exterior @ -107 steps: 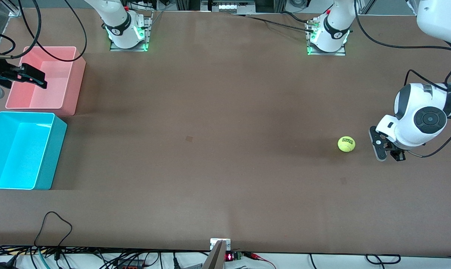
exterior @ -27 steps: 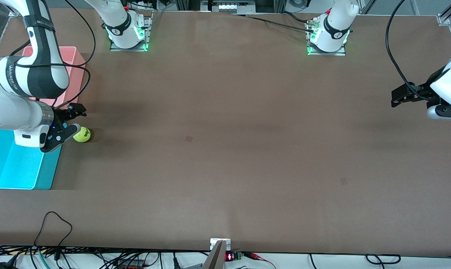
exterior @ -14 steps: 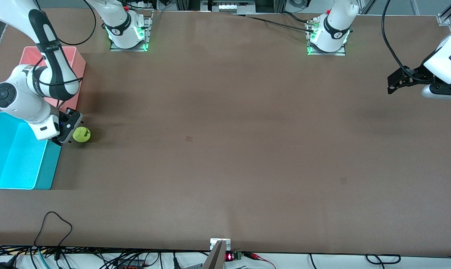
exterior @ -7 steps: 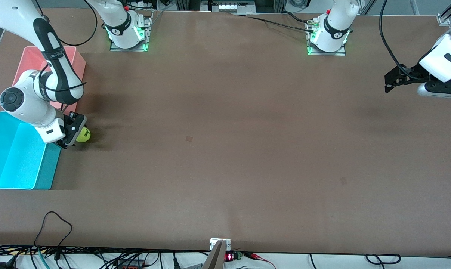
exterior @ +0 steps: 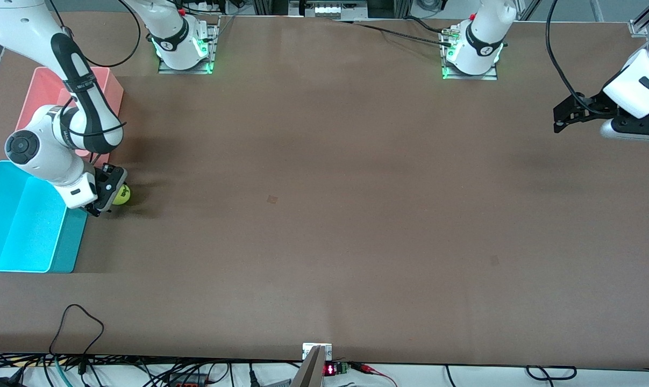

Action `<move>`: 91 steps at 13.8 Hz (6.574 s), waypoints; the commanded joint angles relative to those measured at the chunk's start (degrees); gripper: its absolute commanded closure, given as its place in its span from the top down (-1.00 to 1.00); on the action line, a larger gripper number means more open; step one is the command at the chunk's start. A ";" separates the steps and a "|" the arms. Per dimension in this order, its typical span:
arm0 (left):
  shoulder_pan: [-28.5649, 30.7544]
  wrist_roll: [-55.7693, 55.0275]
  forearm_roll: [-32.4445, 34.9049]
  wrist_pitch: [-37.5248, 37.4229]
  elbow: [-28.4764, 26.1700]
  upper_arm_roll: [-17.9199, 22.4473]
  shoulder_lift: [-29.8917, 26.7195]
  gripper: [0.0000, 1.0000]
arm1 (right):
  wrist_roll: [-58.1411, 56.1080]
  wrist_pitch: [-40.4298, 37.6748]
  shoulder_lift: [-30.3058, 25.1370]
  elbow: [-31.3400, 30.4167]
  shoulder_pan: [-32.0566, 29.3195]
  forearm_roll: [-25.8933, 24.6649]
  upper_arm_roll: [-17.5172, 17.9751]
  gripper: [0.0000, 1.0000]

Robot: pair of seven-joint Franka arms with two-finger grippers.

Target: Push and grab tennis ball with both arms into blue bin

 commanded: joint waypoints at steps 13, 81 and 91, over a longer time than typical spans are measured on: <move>0.01 -0.61 -1.89 -0.57 0.02 0.10 -0.62 1.00 | -0.70 1.88 2.86 0.93 -2.59 -0.80 1.01 1.00; -0.69 -1.49 -1.01 -2.50 2.48 -1.83 0.17 1.00 | 72.66 -54.79 -22.98 31.41 5.76 0.60 4.24 1.00; -0.78 -1.40 -1.01 -2.50 2.48 -1.92 0.17 1.00 | 73.13 -57.27 -18.58 37.22 8.21 0.69 1.99 1.00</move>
